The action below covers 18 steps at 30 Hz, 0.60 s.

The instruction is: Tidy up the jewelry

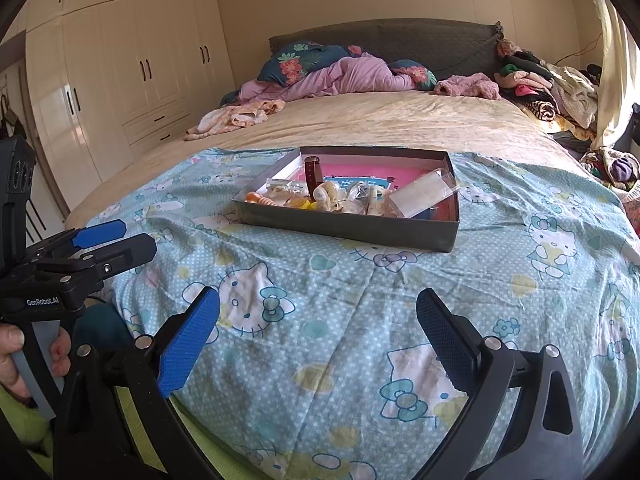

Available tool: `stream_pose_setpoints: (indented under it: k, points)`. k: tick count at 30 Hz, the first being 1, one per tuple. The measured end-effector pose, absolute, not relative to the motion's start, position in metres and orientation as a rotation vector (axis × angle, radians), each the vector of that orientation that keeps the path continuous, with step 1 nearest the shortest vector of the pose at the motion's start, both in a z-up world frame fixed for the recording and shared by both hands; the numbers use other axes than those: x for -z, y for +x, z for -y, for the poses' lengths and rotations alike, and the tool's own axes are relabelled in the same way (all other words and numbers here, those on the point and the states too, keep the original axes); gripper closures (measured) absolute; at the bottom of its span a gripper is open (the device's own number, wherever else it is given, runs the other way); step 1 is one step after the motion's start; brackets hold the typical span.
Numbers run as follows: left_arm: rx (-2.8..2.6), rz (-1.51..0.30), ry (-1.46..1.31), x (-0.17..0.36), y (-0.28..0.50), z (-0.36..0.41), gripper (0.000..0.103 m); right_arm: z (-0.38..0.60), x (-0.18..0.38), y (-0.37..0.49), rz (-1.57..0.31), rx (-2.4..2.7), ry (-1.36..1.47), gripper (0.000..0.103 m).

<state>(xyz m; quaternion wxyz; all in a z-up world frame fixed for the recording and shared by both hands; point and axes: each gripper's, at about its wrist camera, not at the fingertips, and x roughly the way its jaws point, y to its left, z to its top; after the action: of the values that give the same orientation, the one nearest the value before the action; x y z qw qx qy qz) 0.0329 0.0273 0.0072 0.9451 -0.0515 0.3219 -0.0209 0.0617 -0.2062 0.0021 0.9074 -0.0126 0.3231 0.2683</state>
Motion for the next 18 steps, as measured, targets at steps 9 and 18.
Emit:
stream_pose_setpoints:
  k: [9,18]
  points:
    - [0.034,-0.655,-0.100,-0.0067,0.0312,-0.0292,0.010,0.2055,-0.0024,0.0612,-0.667,-0.555,-0.027,0.005]
    - [0.021,-0.671,-0.091,-0.0061,0.0345,-0.0264,0.010,0.2055,-0.0022,0.0614,-0.668,-0.556,-0.026,0.005]
